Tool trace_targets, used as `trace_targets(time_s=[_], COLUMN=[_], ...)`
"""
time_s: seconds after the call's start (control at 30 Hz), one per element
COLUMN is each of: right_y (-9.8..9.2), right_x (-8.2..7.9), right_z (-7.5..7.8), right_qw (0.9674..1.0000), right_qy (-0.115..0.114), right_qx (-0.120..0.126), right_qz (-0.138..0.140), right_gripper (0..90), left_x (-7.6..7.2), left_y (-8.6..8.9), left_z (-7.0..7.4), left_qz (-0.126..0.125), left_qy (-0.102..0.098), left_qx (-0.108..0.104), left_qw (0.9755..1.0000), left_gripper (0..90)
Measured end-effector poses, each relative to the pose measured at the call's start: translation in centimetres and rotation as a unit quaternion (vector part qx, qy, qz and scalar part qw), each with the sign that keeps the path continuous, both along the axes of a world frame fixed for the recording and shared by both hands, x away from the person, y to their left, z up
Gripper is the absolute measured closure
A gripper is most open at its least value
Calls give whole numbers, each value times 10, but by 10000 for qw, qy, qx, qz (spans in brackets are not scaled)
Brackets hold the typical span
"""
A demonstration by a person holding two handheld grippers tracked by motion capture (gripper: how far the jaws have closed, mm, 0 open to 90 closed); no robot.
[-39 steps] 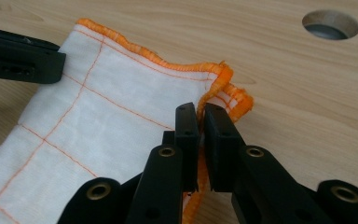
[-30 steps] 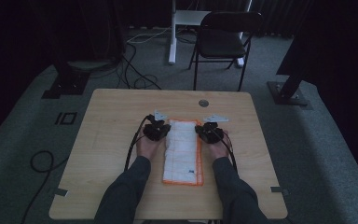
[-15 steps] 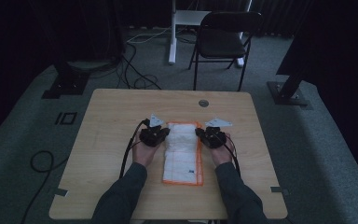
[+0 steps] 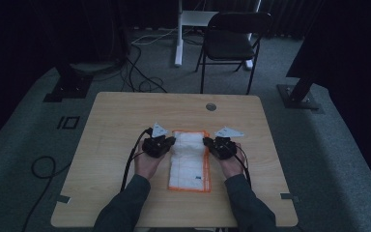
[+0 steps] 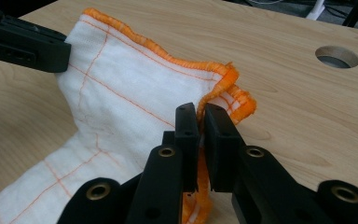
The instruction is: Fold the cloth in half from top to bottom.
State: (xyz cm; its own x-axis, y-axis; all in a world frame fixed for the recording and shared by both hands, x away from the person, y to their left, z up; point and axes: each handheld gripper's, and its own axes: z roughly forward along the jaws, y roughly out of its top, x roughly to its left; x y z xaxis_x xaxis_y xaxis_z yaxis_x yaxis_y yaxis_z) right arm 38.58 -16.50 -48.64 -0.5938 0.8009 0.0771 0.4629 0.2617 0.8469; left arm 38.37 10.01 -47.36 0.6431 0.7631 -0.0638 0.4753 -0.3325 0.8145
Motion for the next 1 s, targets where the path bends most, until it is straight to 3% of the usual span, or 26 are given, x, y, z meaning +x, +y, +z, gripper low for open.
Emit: trace_targets(time_s=[0.53,1.0], right_y=[-1,-2], right_x=[-21,-42], right_z=[2,-3], right_qw=[9999,9995], right_qy=[-36,16], right_qx=[41,-5], right_qz=[135,303], right_gripper=[848,847], left_x=[-22,-42], left_y=[4,8], left_z=[2,-1], left_qz=[-60,-176], left_qy=[30,60], left_qx=[-127,-102], left_qw=[9999,9998], left_gripper=[874,874])
